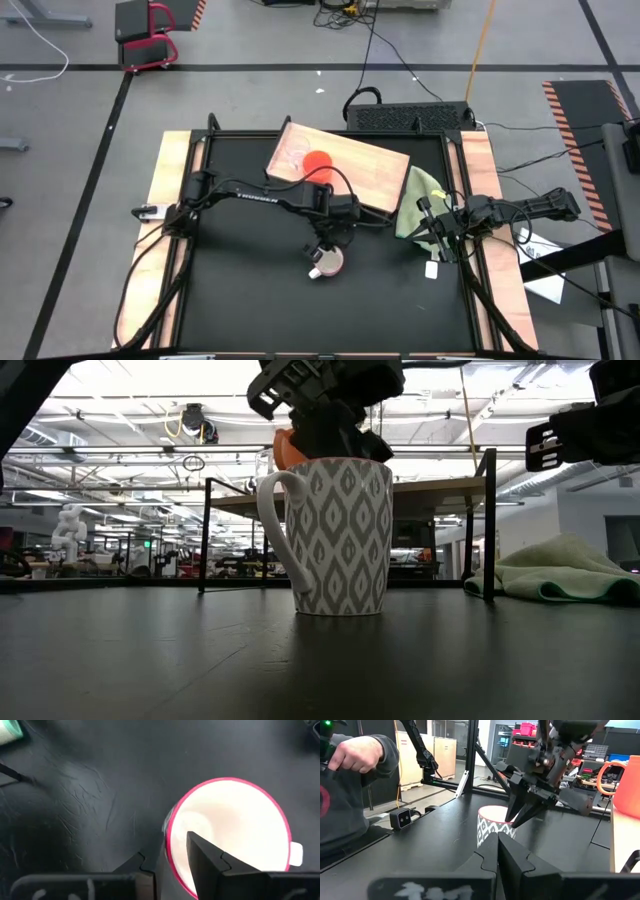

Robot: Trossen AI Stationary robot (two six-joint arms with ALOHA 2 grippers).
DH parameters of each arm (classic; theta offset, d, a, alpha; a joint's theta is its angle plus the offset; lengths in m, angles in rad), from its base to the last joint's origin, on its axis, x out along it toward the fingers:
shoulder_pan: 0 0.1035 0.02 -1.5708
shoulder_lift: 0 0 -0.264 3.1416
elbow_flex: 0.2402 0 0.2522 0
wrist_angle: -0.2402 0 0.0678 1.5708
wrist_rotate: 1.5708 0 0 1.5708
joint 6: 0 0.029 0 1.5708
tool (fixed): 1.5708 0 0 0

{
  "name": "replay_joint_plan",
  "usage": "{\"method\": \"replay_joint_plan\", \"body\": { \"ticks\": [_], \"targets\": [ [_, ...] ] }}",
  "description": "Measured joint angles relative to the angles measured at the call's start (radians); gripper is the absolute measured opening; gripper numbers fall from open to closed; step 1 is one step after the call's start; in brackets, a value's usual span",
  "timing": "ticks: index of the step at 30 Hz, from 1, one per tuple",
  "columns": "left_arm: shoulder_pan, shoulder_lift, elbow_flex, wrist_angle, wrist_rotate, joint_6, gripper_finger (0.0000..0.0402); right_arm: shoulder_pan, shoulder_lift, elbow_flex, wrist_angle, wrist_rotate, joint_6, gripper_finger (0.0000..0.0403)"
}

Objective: Stack small to large cups/mugs on shelf
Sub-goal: Put the gray patterned mug on the shelf

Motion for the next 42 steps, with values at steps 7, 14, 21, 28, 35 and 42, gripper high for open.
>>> {"method": "replay_joint_plan", "body": {
  "ticks": [7, 14, 21, 28, 35, 42],
  "targets": [
    [0.0, -0.01, 0.002, 0.008, 0.063, -0.001, 0.0084, 0.0, 0.0, 0.0, 0.0, 0.0, -0.005, 0.0],
    [0.0, -0.01, 0.002, -0.004, 0.073, -0.001, 0.0099, 0.0, 0.0, 0.0, 0.0, 0.0, -0.005, 0.0],
    [0.0, -0.01, 0.002, -0.007, 0.068, 0.0, 0.017, 0.0, 0.0, 0.0, 0.0, 0.0, -0.005, 0.0],
    [0.0, -0.01, 0.002, -0.003, 0.052, 0.005, 0.0201, 0.0, 0.0, 0.0, 0.0, 0.0, -0.005, 0.0],
    [0.0, -0.01, 0.002, 0.009, 0.037, 0.001, 0.0202, 0.0, 0.0, 0.0, 0.0, 0.0, -0.002, 0.0],
    [-0.003, -0.01, 0.08, -0.109, 0.025, -0.021, 0.0202, 0.0, 0.0, 0.0, 0.0, 0.0, -0.002, 0.0]
  ]
}}
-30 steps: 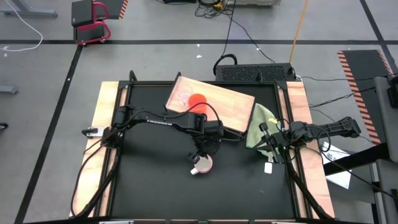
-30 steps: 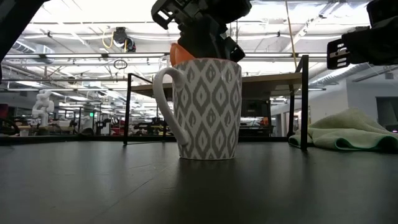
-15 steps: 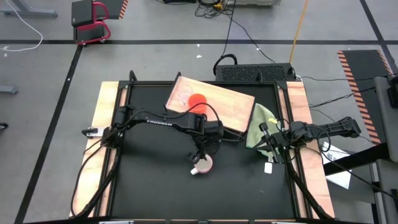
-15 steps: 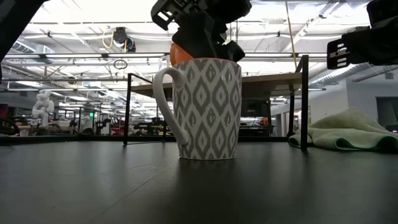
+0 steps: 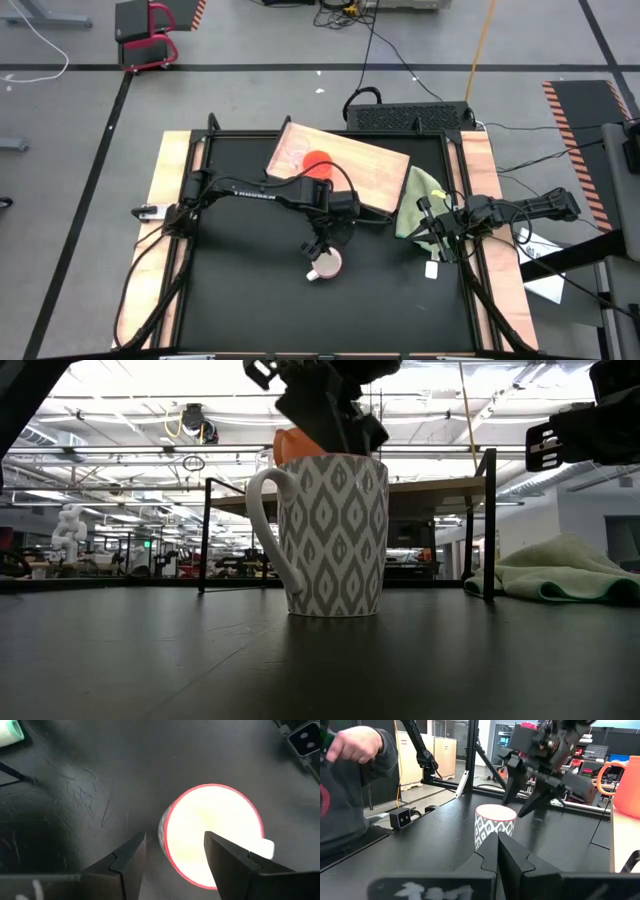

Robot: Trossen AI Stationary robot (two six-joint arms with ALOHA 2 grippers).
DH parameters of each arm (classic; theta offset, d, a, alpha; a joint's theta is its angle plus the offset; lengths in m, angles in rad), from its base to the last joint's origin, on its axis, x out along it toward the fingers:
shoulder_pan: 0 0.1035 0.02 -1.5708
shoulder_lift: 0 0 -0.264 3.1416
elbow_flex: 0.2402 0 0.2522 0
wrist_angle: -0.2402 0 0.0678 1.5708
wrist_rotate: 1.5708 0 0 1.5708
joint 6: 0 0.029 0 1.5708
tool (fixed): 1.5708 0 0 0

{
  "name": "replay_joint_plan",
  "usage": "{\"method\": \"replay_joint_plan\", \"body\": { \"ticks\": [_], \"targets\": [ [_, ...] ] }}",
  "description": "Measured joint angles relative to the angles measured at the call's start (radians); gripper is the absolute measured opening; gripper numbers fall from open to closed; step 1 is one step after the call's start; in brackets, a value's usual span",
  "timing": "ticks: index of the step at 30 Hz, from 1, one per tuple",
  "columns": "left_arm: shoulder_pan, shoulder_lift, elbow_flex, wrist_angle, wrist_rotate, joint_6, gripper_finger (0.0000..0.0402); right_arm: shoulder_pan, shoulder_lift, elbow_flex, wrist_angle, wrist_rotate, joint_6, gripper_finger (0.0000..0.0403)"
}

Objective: Stack small to large cups/mugs on shelf
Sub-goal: Put the gray patterned mug on the shelf

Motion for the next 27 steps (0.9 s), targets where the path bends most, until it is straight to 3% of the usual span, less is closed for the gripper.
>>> {"method": "replay_joint_plan", "body": {
  "ticks": [17, 27],
  "targets": [
    [-0.021, 0.0, 0.339, -0.332, 0.001, 0.008, 0.0202, 0.0, 0.0, 0.0, 0.002, 0.0, 0.004, 0.0],
    [-0.036, -0.159, 0.338, -0.429, -0.044, -0.019, 0.0202, 0.0, 0.001, 0.0, 0.003, 0.0, 0.004, 0.0]
  ]
}}
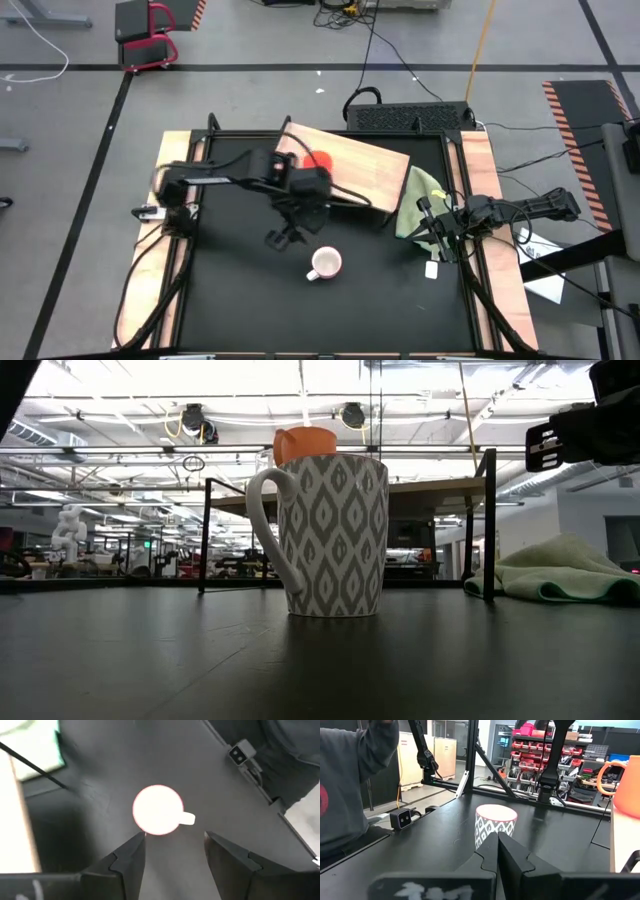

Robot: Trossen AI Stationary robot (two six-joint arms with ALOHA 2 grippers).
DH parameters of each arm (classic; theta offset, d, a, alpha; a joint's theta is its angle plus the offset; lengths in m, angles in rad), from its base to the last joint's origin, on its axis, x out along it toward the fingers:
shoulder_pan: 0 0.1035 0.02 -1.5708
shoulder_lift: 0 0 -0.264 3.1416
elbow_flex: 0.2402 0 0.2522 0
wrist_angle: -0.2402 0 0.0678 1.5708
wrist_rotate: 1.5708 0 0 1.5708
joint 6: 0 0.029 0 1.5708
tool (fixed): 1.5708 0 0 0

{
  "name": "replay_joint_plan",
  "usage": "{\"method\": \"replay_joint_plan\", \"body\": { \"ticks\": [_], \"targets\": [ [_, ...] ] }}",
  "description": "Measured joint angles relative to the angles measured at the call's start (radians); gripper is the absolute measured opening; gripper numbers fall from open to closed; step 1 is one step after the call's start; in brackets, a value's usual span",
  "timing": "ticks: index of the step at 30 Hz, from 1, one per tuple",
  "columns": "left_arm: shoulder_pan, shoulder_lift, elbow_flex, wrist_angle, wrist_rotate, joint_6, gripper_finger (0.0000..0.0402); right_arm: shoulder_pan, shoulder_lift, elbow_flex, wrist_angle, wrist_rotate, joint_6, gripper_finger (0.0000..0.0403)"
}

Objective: Stack small to large cups/mugs on shelf
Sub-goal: Put the gray patterned mug on the shelf

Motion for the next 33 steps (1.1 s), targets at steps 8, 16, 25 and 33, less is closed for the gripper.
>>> {"method": "replay_joint_plan", "body": {
  "ticks": [8, 16, 25, 33],
  "targets": [
    [-0.041, -0.249, -0.132, 0.074, -0.159, -0.084, 0.0202, 0.0, 0.001, 0.0, 0.0, 0.0, 0.0, 0.0],
    [-0.078, -0.562, -0.47, 0.256, -0.322, -0.246, 0.0202, 0.0, 0.002, 0.0, 0.0, 0.0, 0.0, 0.0],
    [-0.096, -0.888, -0.944, 0.649, -0.411, -0.322, 0.0202, 0.0, 0.002, 0.0, 0.001, 0.0, 0.0, 0.0],
    [-0.096, -1.041, -1.267, 0.97, -0.408, -0.383, 0.0202, 0.0, 0.002, 0.0, 0.0, 0.0, 0.0, 0.0]
  ]
}}
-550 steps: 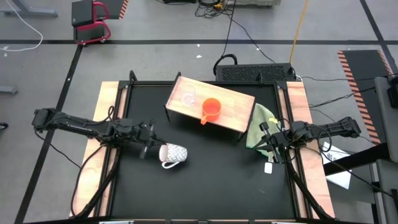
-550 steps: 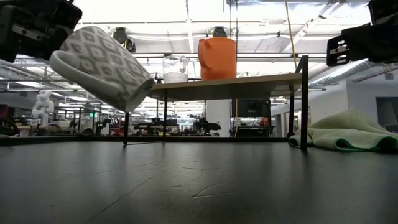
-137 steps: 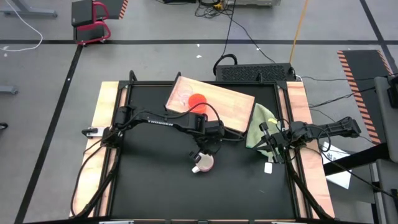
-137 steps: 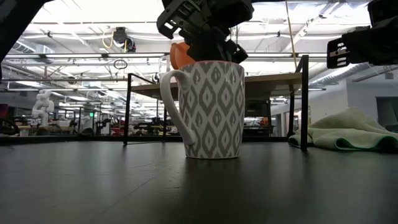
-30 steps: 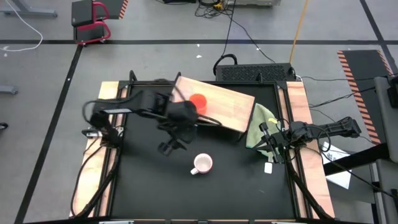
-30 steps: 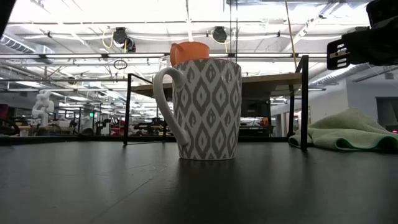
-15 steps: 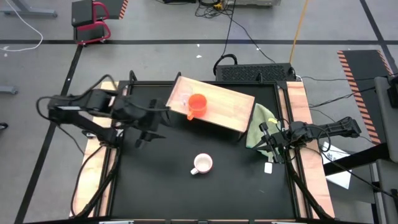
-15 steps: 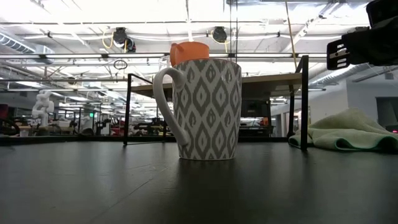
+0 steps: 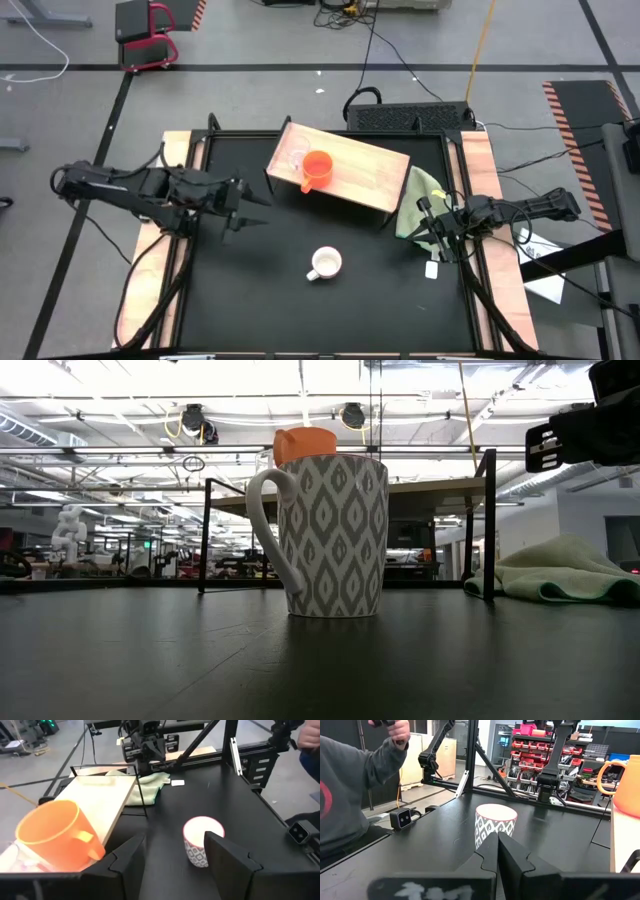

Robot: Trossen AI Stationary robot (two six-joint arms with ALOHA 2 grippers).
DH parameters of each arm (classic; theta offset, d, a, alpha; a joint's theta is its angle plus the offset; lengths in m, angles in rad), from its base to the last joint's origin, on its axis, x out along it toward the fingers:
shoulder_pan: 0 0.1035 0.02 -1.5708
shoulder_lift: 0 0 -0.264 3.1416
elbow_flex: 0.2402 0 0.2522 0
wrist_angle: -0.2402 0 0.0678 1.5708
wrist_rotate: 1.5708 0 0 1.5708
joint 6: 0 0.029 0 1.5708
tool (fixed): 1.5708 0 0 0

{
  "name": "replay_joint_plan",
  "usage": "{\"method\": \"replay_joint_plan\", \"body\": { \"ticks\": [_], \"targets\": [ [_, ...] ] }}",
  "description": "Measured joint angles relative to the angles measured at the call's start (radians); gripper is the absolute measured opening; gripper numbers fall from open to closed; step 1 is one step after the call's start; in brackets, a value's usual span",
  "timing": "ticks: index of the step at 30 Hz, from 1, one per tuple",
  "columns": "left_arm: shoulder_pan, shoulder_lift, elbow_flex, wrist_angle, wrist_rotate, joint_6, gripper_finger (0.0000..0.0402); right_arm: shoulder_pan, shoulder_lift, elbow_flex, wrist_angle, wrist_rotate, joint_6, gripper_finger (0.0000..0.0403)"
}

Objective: Stack small to large cups/mugs on shelf
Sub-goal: Put the gray patterned mug on the shelf

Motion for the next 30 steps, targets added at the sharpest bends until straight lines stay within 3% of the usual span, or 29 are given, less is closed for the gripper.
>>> {"method": "replay_joint_plan", "body": {
  "ticks": [7, 12, 30],
  "targets": [
    [-0.002, -0.07, -0.149, 0.148, 0.008, -0.016, 0.0202, 0.0, 0.0, 0.0, -0.004, 0.0, 0.0, 0.0],
    [-0.007, -0.126, -0.228, 0.172, -0.001, 0.077, 0.0202, 0.0, 0.0, 0.0, -0.005, 0.0, -0.005, 0.0],
    [0.003, -0.383, -0.549, 0.42, -0.037, 0.097, 0.0202, 0.0, 0.0, 0.0, -0.008, 0.001, -0.007, 0.0]
  ]
}}
